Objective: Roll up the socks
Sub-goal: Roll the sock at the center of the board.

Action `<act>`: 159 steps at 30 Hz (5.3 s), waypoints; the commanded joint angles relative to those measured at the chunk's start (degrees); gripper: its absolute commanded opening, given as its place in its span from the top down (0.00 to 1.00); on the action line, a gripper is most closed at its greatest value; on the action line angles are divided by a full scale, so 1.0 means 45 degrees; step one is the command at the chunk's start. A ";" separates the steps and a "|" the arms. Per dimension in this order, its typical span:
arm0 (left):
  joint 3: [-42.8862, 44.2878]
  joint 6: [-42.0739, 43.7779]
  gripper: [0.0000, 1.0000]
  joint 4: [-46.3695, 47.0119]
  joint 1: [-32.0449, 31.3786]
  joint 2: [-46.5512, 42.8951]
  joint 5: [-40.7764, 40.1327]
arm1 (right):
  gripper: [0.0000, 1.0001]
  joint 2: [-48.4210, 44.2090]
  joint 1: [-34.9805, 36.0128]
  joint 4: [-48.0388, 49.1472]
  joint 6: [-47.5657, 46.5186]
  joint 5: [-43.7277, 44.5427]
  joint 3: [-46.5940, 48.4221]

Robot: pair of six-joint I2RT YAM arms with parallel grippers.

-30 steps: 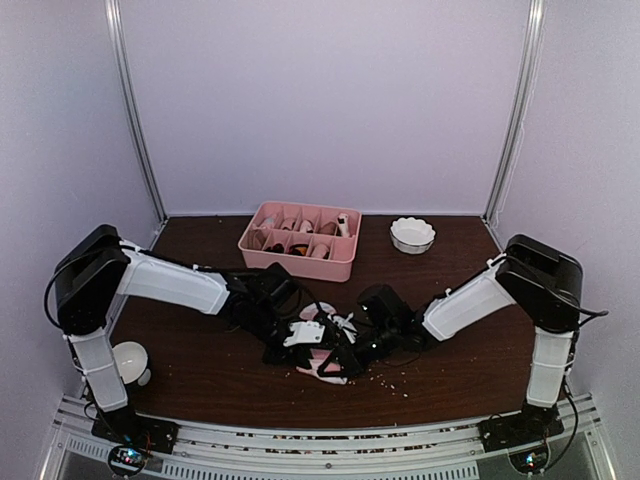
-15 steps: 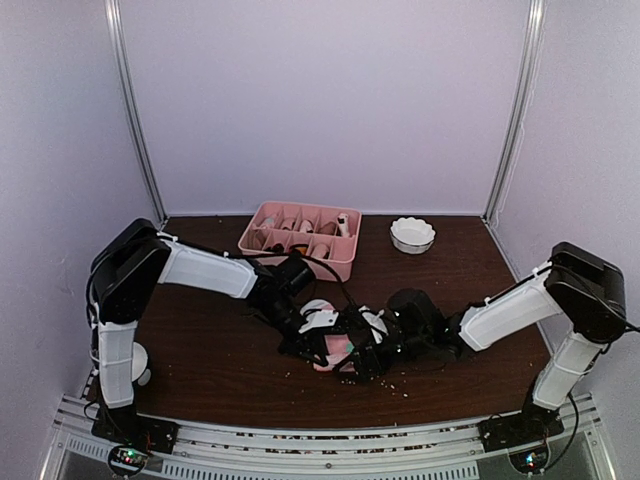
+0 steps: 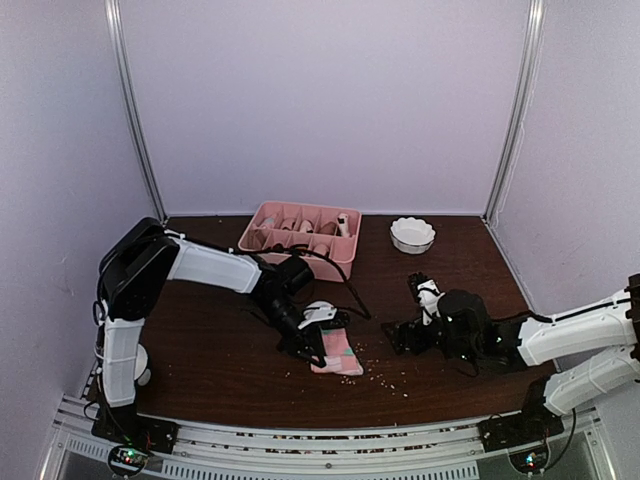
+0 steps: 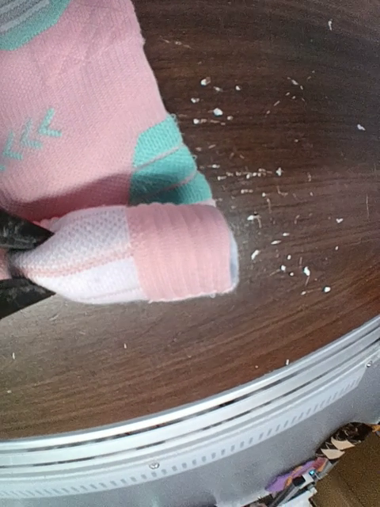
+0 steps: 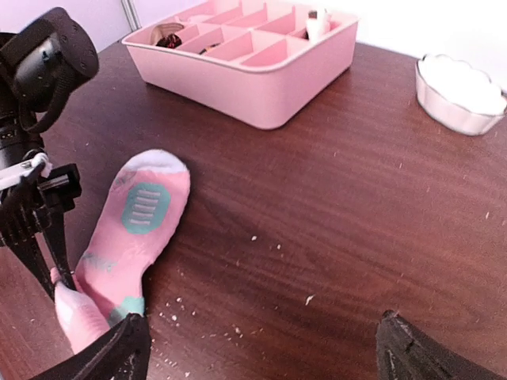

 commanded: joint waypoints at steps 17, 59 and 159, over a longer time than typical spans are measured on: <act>0.0900 -0.1450 1.00 -0.3498 0.0792 0.3056 -0.0571 | 0.30 0.4429 0.3900 -0.0230 -1.1989 -0.1773 0.2539; -0.1828 -0.1431 0.48 -0.0199 0.2578 -0.2446 -0.1655 | 1.00 0.8208 0.3249 -0.5935 -0.7685 -0.7190 0.6006; -0.2984 0.1353 0.91 -0.2113 -0.2588 -0.2724 -0.7131 | 0.92 1.3113 0.0886 -0.2395 0.6167 -1.1052 0.6617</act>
